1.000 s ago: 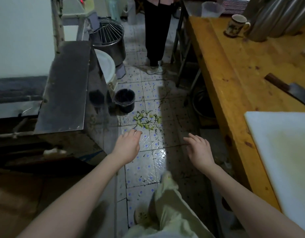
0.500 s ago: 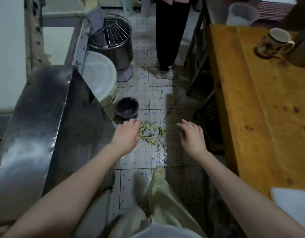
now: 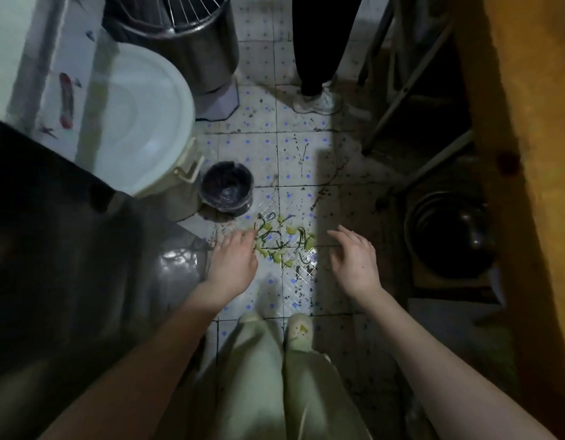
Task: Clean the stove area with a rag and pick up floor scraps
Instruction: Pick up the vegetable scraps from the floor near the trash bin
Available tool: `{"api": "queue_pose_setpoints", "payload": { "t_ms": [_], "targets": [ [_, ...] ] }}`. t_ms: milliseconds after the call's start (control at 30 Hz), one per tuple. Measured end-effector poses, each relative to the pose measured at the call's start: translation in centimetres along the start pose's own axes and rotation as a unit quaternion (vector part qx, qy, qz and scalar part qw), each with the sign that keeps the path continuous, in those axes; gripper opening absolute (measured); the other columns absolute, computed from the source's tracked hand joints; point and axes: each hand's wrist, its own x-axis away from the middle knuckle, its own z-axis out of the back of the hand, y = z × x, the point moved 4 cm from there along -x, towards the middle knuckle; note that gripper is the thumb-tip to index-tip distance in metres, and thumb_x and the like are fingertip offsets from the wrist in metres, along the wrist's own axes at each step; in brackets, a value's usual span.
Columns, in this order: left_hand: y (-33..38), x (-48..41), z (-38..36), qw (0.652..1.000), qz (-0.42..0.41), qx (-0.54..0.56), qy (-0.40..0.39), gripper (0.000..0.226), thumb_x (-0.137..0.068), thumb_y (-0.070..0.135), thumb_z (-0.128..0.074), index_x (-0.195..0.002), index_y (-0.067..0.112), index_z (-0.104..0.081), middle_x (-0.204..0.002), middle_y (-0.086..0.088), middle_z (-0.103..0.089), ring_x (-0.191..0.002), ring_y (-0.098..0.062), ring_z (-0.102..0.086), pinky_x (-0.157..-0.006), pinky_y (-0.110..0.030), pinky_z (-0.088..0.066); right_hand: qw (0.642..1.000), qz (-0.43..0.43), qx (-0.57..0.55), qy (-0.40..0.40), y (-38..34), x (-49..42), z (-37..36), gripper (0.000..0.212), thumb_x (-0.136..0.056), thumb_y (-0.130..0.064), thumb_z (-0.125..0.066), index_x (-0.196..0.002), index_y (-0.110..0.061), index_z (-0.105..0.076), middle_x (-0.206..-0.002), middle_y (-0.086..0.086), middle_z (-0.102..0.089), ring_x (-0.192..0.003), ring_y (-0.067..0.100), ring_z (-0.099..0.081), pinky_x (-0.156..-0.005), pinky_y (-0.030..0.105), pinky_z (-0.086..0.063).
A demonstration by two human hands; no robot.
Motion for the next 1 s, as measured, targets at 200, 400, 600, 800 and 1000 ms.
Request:
{"api": "queue_pose_setpoints", "payload": {
  "t_ms": [200, 400, 600, 800, 1000],
  "targets": [
    [-5.1, -7.4, -10.2, 0.999, 0.023, 0.026, 0.000, 0.049, -0.088, 0.018, -0.051, -0.136, 0.020, -0.038, -0.130, -0.005, -0.050, -0.117, -0.026, -0.050, -0.096, -0.039, -0.041, 0.999, -0.019, -0.023, -0.014, 4.7, -6.4, -10.8, 0.044, -0.090, -0.011, -0.053, -0.133, -0.021, -0.052, -0.146, 0.003, -0.044, -0.133, 0.024, -0.039, -0.113, 0.041, -0.025],
    [-11.1, -14.2, -20.0, 0.999, 0.048, 0.017, -0.009, 0.053, -0.091, 0.019, -0.048, -0.142, 0.018, -0.031, -0.139, -0.006, -0.044, -0.124, -0.025, -0.045, -0.103, -0.039, -0.038, 1.000, -0.001, -0.027, -0.013, 8.7, -14.3, -21.0, 0.044, -0.090, -0.010, -0.054, -0.133, -0.022, -0.051, -0.145, 0.005, -0.045, -0.134, 0.025, -0.038, -0.114, 0.039, -0.025],
    [-15.9, -20.3, -29.6, 0.999, 0.029, -0.031, -0.006, 0.050, -0.094, 0.023, -0.047, -0.142, 0.018, -0.032, -0.139, -0.006, -0.044, -0.122, -0.022, -0.047, -0.102, -0.038, -0.039, 0.999, 0.031, -0.014, -0.017, 12.4, -21.1, -31.0, 0.045, -0.091, -0.009, -0.053, -0.134, -0.024, -0.049, -0.147, 0.004, -0.043, -0.134, 0.024, -0.038, -0.115, 0.042, -0.025],
    [-18.8, -24.9, -37.6, 0.998, -0.017, -0.068, 0.000, 0.049, -0.095, 0.029, -0.046, -0.140, 0.014, -0.035, -0.132, -0.006, -0.049, -0.114, -0.019, -0.051, -0.099, -0.034, -0.043, 0.998, 0.055, -0.001, -0.024, 15.7, -26.4, -38.6, 0.045, -0.091, -0.011, -0.054, -0.134, -0.023, -0.050, -0.147, 0.004, -0.042, -0.135, 0.025, -0.037, -0.114, 0.044, -0.026],
    [-20.1, -28.2, -43.5, 0.999, -0.004, -0.048, -0.019, 0.061, -0.089, 0.040, -0.053, -0.141, 0.012, -0.034, -0.134, -0.007, -0.047, -0.119, -0.022, -0.048, -0.099, -0.038, -0.043, 0.995, 0.093, 0.015, -0.033, 17.2, -29.1, -43.1, 0.045, -0.091, -0.009, -0.055, -0.133, -0.024, -0.050, -0.146, 0.004, -0.043, -0.134, 0.025, -0.038, -0.114, 0.046, -0.027]
  ]
}}
